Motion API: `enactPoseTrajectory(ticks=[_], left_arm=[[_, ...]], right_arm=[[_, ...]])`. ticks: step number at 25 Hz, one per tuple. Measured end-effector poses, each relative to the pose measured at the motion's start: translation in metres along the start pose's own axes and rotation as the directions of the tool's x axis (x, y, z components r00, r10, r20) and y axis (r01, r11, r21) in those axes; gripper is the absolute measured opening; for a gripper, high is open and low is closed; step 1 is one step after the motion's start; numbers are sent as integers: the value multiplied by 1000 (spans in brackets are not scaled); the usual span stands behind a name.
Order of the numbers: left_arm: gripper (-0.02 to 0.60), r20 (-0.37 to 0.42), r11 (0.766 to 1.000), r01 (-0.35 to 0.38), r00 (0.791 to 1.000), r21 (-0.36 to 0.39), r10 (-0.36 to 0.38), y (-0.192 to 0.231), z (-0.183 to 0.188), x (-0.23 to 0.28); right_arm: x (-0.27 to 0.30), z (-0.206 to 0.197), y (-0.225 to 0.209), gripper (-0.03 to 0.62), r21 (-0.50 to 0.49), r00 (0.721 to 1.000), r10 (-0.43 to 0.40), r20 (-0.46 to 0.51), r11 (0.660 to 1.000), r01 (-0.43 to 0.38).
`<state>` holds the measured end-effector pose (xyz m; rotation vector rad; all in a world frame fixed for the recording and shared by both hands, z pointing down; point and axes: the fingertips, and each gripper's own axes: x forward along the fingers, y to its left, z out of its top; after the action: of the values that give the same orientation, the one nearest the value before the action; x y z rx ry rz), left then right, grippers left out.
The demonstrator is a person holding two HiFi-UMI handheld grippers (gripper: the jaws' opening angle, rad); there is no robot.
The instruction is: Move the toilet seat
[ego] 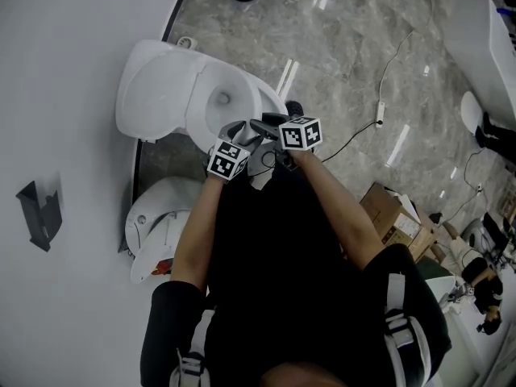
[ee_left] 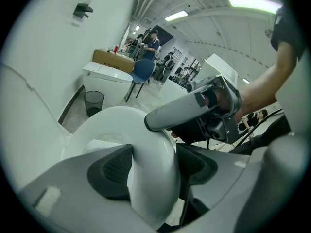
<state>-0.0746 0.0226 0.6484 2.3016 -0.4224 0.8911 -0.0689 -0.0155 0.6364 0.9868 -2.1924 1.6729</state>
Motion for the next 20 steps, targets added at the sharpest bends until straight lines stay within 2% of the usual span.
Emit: enactPoseTrajectory(ticks=[10, 20], left_arm=[[270, 57, 998, 14, 998, 55, -17, 14, 16, -32], [259, 97, 991, 9, 995, 132, -22, 35, 31, -66]], right_arm=[[15, 19, 27, 166, -14, 999, -12, 42, 1000, 13], [34, 42, 56, 167, -12, 991, -13, 129, 1000, 15]])
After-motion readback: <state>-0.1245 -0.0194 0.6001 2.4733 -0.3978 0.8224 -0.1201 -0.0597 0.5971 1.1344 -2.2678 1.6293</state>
